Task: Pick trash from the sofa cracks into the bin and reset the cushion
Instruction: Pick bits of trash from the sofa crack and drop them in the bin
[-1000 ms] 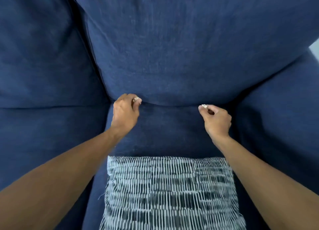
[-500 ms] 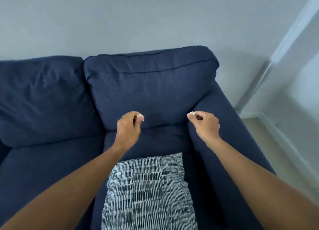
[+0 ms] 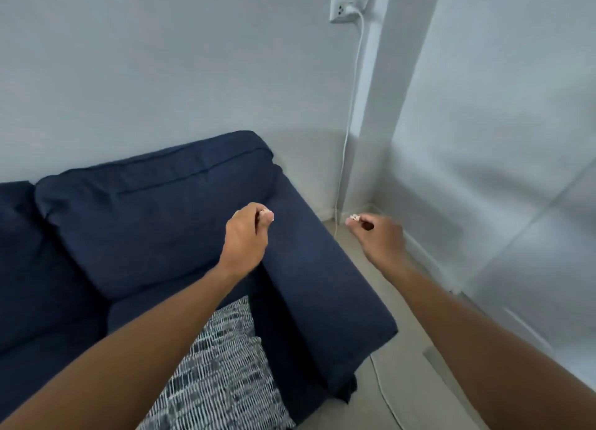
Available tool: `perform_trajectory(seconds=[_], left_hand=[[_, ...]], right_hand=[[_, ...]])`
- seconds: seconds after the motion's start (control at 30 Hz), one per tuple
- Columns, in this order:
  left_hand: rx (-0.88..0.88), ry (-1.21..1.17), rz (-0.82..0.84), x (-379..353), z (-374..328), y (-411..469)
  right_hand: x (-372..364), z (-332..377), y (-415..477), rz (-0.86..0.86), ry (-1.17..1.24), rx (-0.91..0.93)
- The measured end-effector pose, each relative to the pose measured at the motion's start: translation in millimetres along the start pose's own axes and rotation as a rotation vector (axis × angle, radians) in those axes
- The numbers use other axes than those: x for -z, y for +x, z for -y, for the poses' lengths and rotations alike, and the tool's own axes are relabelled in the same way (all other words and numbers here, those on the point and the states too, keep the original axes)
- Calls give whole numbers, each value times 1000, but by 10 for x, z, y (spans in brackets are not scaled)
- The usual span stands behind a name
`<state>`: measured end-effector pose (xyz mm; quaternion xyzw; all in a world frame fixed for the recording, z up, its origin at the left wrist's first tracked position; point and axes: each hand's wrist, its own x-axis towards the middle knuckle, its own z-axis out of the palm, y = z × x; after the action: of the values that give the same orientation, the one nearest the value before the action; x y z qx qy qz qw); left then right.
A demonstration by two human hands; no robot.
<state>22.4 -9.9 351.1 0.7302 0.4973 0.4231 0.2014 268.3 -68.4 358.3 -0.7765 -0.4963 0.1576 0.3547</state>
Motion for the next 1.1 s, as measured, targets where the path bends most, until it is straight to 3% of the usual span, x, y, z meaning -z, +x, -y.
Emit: perform_trajectory(seconds=[0.27, 0.53, 0.73, 1.1], left_hand=[[-80, -58, 252, -1010, -605, -269], [-130, -134, 503, -2124, -927, -1021], [-145, -124, 641, -2818, -823, -1843], [-195, -147, 880, -3831, -142, -3322]], right_hand=[[779, -1015, -399, -131, -127, -199], [1011, -2337, -1165, -208, -17, -387], [786, -3261, -1832, -139, -77, -582], [-62, -4515, -3100, 13, -112, -751]])
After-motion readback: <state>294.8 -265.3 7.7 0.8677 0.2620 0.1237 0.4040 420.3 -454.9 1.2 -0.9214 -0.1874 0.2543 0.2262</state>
